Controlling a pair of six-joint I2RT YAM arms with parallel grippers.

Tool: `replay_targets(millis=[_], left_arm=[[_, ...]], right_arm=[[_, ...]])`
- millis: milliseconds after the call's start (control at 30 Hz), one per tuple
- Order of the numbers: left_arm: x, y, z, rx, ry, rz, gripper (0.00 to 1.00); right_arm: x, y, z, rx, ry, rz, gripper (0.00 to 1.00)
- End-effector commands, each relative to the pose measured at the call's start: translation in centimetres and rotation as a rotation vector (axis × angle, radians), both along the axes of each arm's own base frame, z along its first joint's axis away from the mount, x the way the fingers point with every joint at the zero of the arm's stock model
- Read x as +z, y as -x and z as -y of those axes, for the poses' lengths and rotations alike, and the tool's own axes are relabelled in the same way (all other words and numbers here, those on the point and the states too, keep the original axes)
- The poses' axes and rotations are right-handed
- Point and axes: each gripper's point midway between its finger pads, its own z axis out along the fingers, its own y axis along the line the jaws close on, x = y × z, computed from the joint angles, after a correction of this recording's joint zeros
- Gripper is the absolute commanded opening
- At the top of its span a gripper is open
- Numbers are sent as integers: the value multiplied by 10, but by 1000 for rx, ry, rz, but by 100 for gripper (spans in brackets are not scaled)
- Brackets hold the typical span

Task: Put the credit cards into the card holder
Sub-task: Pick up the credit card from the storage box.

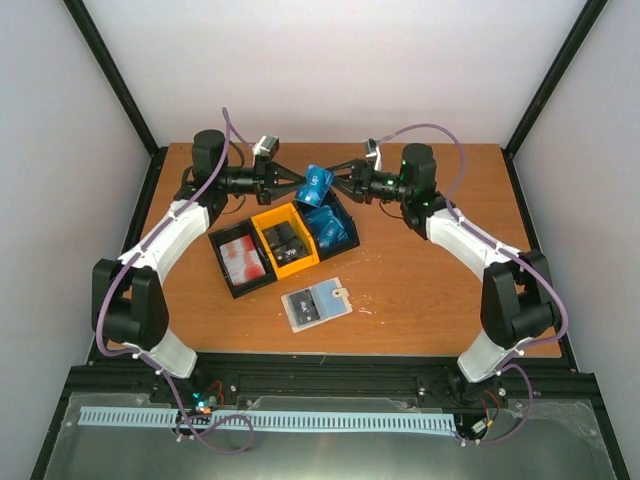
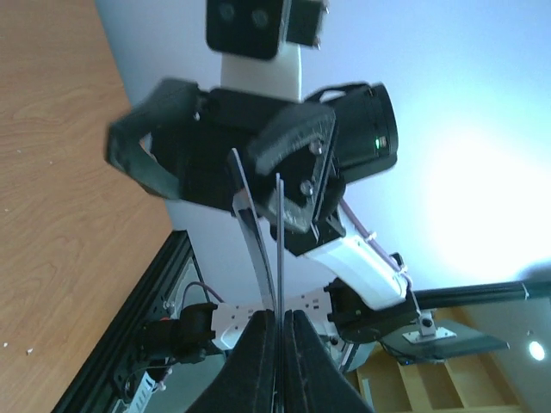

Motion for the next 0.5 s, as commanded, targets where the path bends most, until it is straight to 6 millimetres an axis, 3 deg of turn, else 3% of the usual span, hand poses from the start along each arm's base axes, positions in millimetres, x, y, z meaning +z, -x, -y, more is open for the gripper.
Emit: replay_targets(millis=[0,233,467], left_arm=[[21,-18,-5,104,15,67,1],[9,-35,-6,162,-18,54,0],[-14,-44,-11,190,-55,23,1]], right_arm=[[15,31,-14,89,-77,-44,49],[37,33,-12,76,-246,-108,34],[23,20,-12,26,-222,-135,9]])
